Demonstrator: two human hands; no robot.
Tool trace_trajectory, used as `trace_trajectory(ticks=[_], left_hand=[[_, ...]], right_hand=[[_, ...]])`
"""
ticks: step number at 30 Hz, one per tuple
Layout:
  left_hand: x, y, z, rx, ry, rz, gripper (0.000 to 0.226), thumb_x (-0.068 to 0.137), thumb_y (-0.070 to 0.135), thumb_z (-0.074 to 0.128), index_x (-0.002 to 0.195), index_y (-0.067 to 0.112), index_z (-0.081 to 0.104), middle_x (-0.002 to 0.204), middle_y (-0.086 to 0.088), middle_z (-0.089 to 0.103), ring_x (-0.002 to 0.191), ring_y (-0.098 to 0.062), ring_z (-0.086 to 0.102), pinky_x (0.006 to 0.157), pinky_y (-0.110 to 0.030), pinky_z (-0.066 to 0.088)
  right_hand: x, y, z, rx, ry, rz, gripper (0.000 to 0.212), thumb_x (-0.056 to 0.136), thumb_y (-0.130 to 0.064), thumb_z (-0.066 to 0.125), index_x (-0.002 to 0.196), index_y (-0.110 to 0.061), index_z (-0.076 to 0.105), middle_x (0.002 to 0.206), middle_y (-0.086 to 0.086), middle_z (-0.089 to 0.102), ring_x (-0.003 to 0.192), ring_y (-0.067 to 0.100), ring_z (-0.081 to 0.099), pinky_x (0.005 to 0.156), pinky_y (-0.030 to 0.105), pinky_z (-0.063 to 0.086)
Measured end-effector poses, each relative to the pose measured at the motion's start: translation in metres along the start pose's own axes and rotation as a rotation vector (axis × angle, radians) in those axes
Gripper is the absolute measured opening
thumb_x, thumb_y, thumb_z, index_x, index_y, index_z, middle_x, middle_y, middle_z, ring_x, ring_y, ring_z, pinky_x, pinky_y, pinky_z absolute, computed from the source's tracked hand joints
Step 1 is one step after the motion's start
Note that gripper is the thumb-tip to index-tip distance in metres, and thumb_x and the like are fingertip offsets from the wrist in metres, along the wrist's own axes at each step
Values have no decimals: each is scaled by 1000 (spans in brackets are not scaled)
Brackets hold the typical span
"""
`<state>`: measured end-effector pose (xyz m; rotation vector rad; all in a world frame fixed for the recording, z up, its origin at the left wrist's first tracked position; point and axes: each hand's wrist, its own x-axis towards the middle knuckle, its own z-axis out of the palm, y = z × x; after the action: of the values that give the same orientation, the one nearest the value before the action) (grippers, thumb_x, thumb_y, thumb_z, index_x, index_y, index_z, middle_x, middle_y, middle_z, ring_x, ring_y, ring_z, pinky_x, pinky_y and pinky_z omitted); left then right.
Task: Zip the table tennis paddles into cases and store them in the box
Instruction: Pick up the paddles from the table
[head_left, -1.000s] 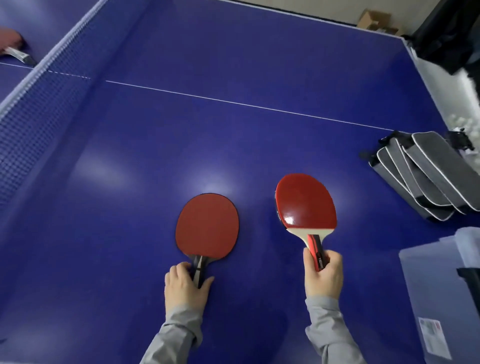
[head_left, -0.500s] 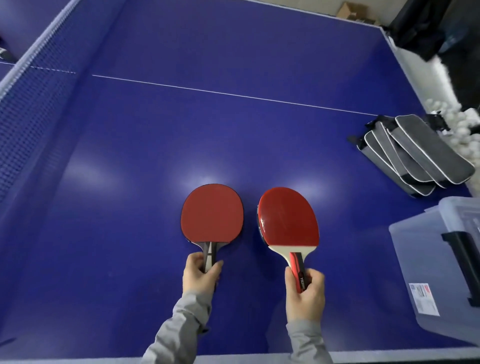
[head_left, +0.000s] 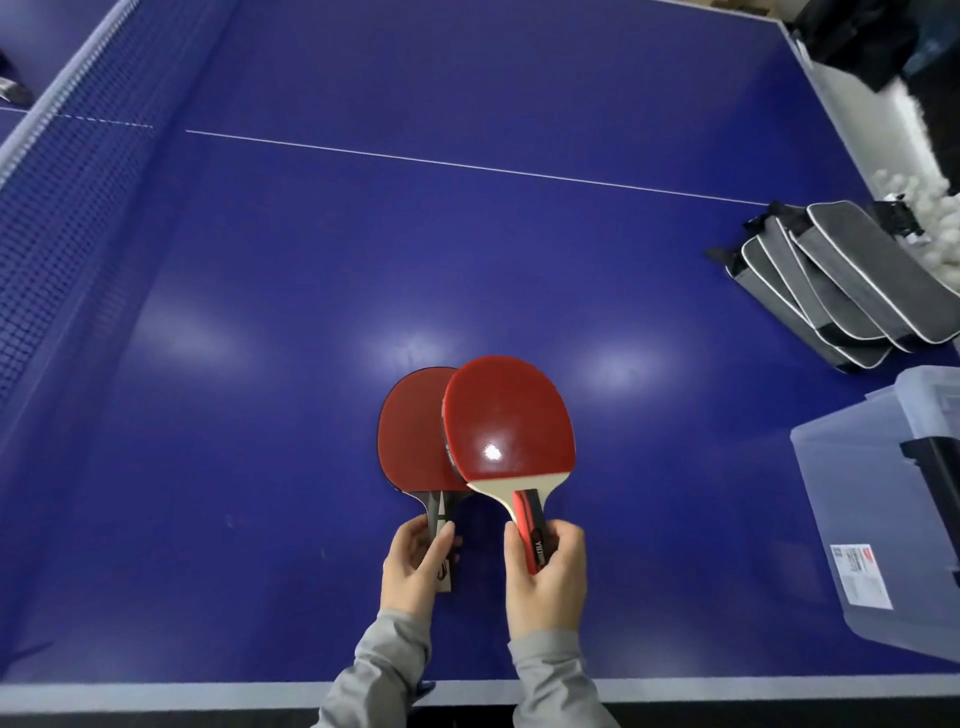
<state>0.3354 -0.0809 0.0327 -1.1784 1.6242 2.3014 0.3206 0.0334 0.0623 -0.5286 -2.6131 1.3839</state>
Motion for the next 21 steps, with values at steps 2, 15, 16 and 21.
trace_trajectory(ticks=[2,15,16,21], left_hand=[[-2,1,-7,-6,-33,7,26,86,12,63,110,6,62,99,-9,70,89,-19,66,78,-30,51],[0,1,-16,-24,-113,14,20,87,8,62,107,7,63,86,0,69,75,-7,65,61,-18,51],[0,1,-16,-22,-129,29,19,84,11,65,102,4,63,82,1,67,75,-10,62,63,-21,50],[-1,3,-12,-43,-95,28,6,88,6,58,88,10,63,75,2,64,72,-12,60,64,-22,50]], right_hand=[[-7,-5,11,-4,-13,-26,28,77,-27,73,85,-17,48,75,-3,53,68,16,53,59,28,46],[-35,-6,51,-58,-159,31,33,77,-24,72,96,-6,53,88,0,52,82,20,52,71,34,46],[-37,-5,51,-71,-191,21,33,77,-23,72,98,-6,54,89,1,53,85,22,53,74,37,47],[-48,-2,45,-166,-259,-98,44,69,-23,75,106,-9,57,91,-4,53,89,20,53,74,29,35]])
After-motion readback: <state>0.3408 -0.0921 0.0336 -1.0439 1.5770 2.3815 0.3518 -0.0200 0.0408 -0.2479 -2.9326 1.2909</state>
